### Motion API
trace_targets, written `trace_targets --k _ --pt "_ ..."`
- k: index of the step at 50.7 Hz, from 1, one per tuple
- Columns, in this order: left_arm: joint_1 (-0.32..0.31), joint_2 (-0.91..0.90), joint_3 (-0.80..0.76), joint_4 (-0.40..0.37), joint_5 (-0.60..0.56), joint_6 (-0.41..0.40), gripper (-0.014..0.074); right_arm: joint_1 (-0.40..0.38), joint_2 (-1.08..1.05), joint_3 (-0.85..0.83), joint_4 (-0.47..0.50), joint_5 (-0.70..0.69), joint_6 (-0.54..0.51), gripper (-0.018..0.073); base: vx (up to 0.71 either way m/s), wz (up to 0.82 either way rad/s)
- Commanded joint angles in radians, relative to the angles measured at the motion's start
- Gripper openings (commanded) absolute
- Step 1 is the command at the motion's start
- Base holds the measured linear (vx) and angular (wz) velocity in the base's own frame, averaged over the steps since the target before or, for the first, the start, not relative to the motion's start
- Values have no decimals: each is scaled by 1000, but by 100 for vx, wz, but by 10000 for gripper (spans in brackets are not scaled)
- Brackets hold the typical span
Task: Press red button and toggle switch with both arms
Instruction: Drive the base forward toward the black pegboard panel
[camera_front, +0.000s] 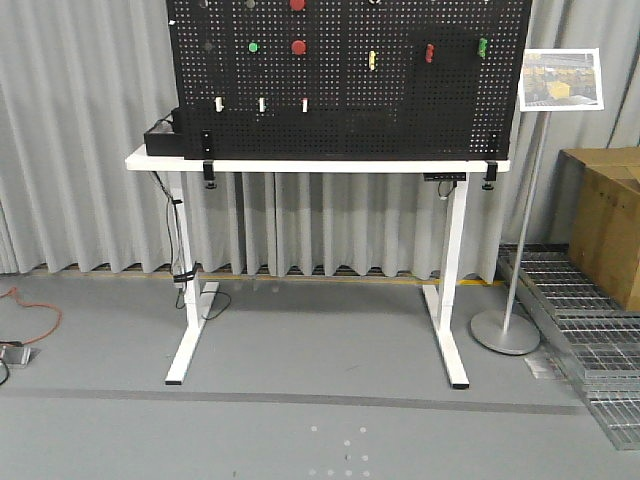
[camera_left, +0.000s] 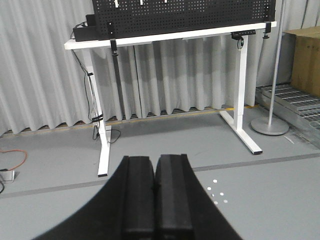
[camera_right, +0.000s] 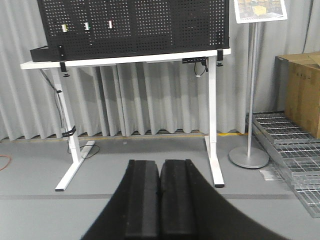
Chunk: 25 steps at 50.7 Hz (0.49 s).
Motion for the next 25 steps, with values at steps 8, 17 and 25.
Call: trace_targets --k 8,17,25 --pt "-6 -16 34 0 -81 -8 1 -6 -18 12 -3 -81 -2 -3 30 -7" --pt "-6 -16 34 0 -81 -8 1 -6 -18 12 -3 -81 -2 -3 41 5" --pt "-6 -16 34 0 -81 -8 1 -6 -18 12 -3 -81 -2 -3 48 5"
